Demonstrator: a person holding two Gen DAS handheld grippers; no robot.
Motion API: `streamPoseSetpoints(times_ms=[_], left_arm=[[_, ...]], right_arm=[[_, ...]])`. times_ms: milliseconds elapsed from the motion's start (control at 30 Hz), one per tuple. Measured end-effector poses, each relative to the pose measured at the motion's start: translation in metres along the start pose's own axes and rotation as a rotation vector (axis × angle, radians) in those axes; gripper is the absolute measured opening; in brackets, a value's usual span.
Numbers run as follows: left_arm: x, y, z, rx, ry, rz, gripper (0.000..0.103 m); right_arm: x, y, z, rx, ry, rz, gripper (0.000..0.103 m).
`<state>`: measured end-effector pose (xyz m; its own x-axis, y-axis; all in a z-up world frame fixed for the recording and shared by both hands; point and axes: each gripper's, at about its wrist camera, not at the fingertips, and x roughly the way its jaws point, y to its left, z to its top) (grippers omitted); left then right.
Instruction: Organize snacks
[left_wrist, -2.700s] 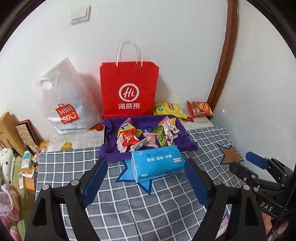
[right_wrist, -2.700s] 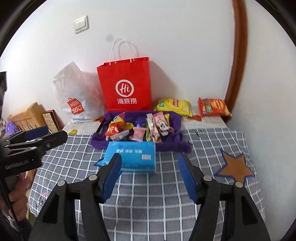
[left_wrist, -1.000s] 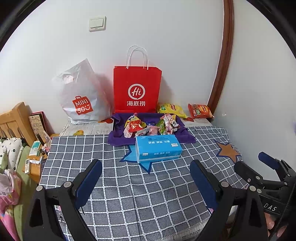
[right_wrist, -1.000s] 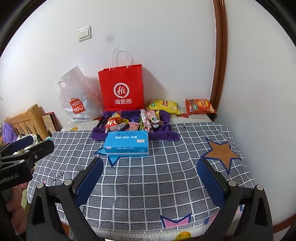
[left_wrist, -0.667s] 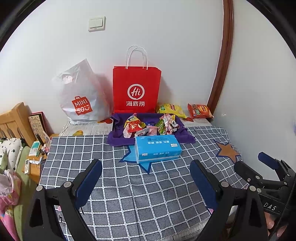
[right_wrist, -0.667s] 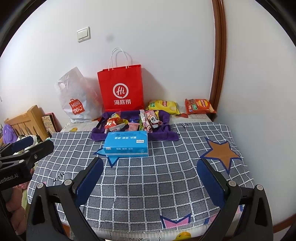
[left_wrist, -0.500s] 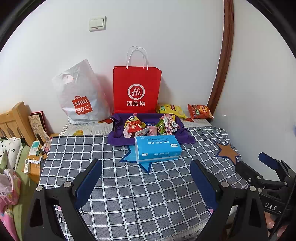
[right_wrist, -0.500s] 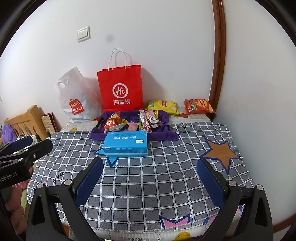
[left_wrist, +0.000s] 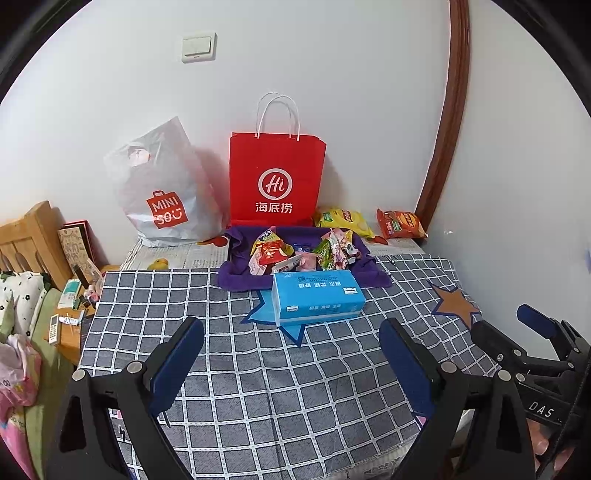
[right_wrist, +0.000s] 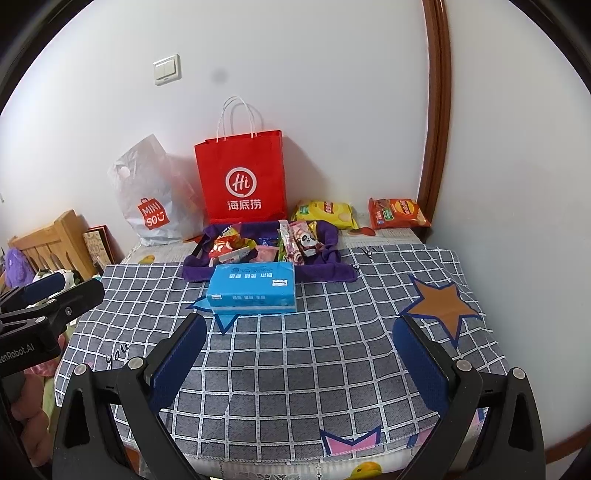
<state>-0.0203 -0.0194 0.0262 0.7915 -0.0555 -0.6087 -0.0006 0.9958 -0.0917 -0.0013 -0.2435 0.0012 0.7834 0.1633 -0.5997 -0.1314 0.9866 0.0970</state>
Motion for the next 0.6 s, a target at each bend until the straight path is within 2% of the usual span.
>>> streamPoseSetpoints(times_ms=[600], left_arm=[[-0.0003,0.002,0.0002,-0.003,0.001,-0.004,0.096]], right_arm=[[0.0023,0.0038,0.0,-0.007,0.002,0.002,0.1]])
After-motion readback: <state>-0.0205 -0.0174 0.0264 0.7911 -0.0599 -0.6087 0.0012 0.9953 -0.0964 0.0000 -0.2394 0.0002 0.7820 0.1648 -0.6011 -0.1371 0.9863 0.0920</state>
